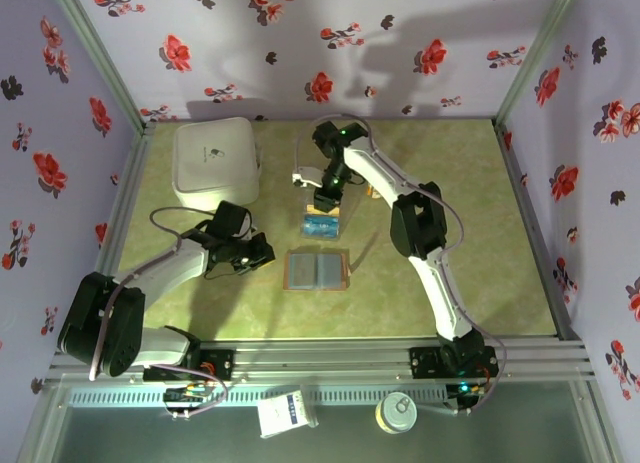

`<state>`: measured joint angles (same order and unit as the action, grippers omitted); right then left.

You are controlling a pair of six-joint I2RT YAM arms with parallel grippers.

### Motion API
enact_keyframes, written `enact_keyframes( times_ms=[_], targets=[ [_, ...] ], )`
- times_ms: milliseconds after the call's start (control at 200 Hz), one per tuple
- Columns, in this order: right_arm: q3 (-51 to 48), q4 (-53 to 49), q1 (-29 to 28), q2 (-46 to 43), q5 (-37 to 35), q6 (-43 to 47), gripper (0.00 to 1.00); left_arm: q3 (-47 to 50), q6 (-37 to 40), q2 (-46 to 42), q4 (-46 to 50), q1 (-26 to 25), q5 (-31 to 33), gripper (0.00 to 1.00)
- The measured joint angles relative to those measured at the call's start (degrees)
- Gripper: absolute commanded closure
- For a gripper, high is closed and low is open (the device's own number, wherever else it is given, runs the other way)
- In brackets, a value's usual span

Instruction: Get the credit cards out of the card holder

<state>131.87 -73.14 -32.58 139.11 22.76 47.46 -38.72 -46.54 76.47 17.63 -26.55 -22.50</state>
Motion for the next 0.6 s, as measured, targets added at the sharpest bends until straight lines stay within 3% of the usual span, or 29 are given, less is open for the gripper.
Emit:
enact_keyframes(
  times_ms=[215,600],
  targets=[
    [-2.56,3.45,0.98,-3.89,-0.24,-2.82,0.85,0.00,0.00,0.46,-0.35,0.00,-0.22,0.95],
    [-19.06,16.28,1.09,-14.95,-1.11,-14.45,0.92,-0.31,-0.04,4.04,-3.10,-0.09,-1.73,0.96]
  ],
)
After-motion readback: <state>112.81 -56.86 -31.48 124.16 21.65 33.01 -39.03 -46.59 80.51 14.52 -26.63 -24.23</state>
